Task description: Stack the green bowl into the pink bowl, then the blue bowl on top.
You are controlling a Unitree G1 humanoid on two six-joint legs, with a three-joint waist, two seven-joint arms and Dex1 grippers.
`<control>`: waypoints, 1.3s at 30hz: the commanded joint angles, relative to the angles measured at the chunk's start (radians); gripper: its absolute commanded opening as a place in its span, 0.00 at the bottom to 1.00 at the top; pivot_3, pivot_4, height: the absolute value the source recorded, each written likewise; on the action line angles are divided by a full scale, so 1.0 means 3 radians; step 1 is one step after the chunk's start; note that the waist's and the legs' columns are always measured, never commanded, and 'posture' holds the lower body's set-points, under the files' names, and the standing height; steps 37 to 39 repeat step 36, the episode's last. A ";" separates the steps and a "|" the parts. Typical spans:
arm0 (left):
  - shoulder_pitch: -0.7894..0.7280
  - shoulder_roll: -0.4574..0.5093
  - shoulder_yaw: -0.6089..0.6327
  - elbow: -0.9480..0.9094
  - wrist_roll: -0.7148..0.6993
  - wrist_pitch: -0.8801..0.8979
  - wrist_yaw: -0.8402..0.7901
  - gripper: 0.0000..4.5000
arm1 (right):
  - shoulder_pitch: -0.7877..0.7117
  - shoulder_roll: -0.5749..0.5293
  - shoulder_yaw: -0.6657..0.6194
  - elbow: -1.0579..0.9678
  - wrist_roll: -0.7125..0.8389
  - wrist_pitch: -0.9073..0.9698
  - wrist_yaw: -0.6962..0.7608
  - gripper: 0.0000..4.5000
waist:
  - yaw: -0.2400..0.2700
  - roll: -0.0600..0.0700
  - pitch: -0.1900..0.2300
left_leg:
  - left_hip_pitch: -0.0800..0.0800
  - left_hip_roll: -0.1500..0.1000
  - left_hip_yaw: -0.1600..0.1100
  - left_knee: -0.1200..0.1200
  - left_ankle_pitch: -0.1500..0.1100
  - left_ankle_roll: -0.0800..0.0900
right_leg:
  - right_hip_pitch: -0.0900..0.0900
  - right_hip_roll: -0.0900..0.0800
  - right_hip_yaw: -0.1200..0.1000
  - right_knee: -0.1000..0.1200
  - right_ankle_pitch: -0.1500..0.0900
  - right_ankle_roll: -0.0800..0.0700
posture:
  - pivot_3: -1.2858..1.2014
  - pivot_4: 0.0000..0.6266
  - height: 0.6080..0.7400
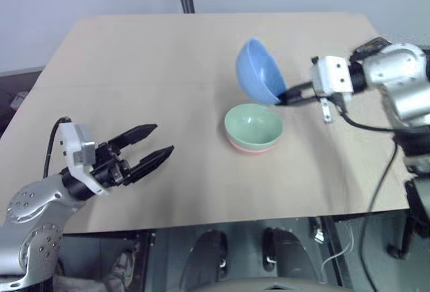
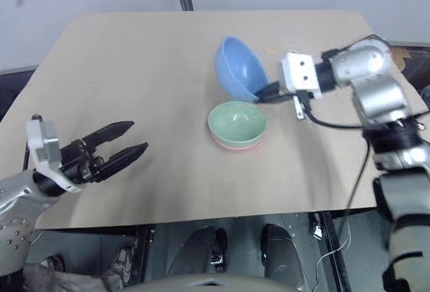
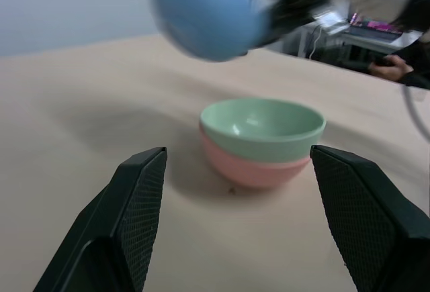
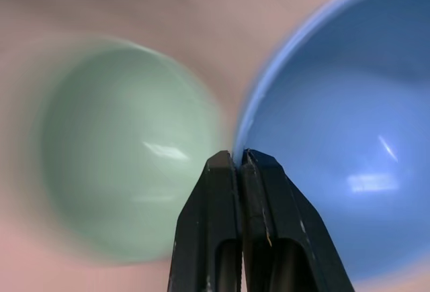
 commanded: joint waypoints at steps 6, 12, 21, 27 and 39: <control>-0.0326 0.0092 -0.0152 0.0176 0.0064 -0.0079 -0.0178 0.81 | 0.0478 0.0026 0.0056 -0.1174 0.0008 0.0910 -0.0404 0.21 | -0.0012 -0.0001 -0.0002 | 0.0004 0.0001 0.0005 0.0003 0.0001 -0.0001 | 0.0000 0.0003 0.0003 0.0006 0.0000 0.0000 | 0.52 0.24 1.00; -0.0411 0.0129 -0.0166 0.0202 0.0065 -0.0042 -0.0208 0.81 | 0.0495 0.0102 -0.0132 -0.1159 -0.0164 0.0990 -0.0822 0.83 | 0.0015 -0.0003 -0.0002 | -0.0001 -0.0003 0.0003 0.0006 0.0001 0.0000 | 0.0000 0.0003 0.0003 0.0003 0.0000 0.0000 | 0.52 0.24 1.00; -0.0212 0.0133 -0.0136 -0.0008 0.0160 0.0051 0.0001 0.81 | 0.1744 -0.0131 -0.1455 -0.1609 0.0387 0.1536 -0.1358 0.98 | 0.0094 -0.0007 -0.0004 | -0.0003 -0.0003 -0.0001 0.0005 0.0000 0.0000 | 0.0004 0.0004 -0.0002 -0.0002 0.0000 0.0001 | 0.52 0.24 1.00; 0.0059 0.0190 0.0025 -0.0055 0.0354 -0.0041 0.0031 0.81 | 0.2743 -0.0365 -0.2079 -0.1723 0.0555 0.1477 -0.1194 0.98 | 0.0079 -0.0007 -0.0005 | 0.0003 0.0001 0.0000 0.0005 0.0000 0.0001 | 0.0008 0.0009 0.0002 -0.0004 -0.0002 0.0002 | 0.52 0.24 1.00; 0.0260 0.0311 0.0209 -0.0080 0.0279 0.0053 -0.0102 0.81 | 0.3212 -0.0495 -0.2554 -0.1973 0.0987 0.1852 -0.1282 0.98 | 0.0085 -0.0008 -0.0007 | 0.0004 0.0006 0.0003 0.0005 -0.0007 0.0012 | 0.0006 0.0013 0.0006 -0.0003 -0.0016 0.0001 | 0.52 0.24 1.00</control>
